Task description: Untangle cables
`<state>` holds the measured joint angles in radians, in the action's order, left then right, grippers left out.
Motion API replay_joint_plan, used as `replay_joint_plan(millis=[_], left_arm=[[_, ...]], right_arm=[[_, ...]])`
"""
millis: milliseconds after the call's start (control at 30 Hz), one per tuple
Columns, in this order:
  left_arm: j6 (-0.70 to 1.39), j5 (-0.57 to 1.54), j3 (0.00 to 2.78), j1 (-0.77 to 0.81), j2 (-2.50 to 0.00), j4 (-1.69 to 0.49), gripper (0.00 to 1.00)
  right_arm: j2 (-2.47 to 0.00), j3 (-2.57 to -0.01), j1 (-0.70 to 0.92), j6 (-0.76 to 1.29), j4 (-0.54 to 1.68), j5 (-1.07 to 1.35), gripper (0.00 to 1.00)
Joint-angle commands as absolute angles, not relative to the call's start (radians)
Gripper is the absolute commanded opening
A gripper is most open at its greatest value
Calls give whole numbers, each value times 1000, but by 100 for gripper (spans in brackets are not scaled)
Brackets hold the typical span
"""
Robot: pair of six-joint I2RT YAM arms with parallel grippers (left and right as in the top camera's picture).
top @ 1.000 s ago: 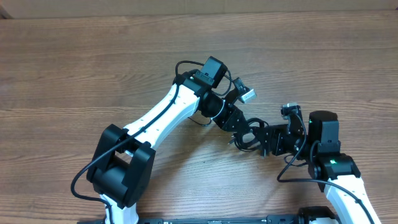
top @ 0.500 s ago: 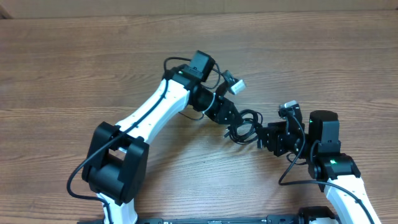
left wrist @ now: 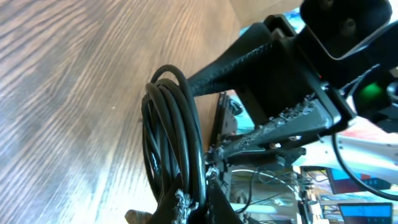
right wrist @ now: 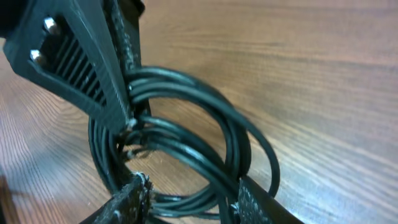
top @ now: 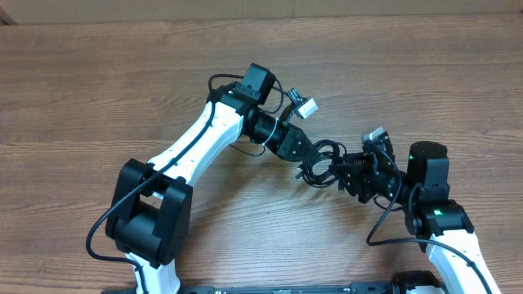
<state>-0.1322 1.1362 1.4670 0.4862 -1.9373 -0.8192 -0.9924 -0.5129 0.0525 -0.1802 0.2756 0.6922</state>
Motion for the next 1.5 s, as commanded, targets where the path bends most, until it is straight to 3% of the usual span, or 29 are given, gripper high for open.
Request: replay_joint_plan(millis=[0,267,500,633,867,1467], left_arm=[[-130,1277,1489,482,-1913,-818,4],[-126,1353,1489,478,-1913,-819,4],[-126,1308,1489,477,-1913,-819,4],[-108,1214,1489,478,-1913,-819,4],[-108,1193,1489,478,-1913,-808,4],[-108,1194,1489,478,-1913,-807,4]], right_arm=[[-987,-532,51,-192,263,708,45],[-989,-532,51,-192,266,648,51],[-989,-532,51,-187,266,639,35],[-989,-532,51,-184,265,668,46],[-989,-532,51,-184,245,679,45],[-989,-532,51,-184,286,683,23]])
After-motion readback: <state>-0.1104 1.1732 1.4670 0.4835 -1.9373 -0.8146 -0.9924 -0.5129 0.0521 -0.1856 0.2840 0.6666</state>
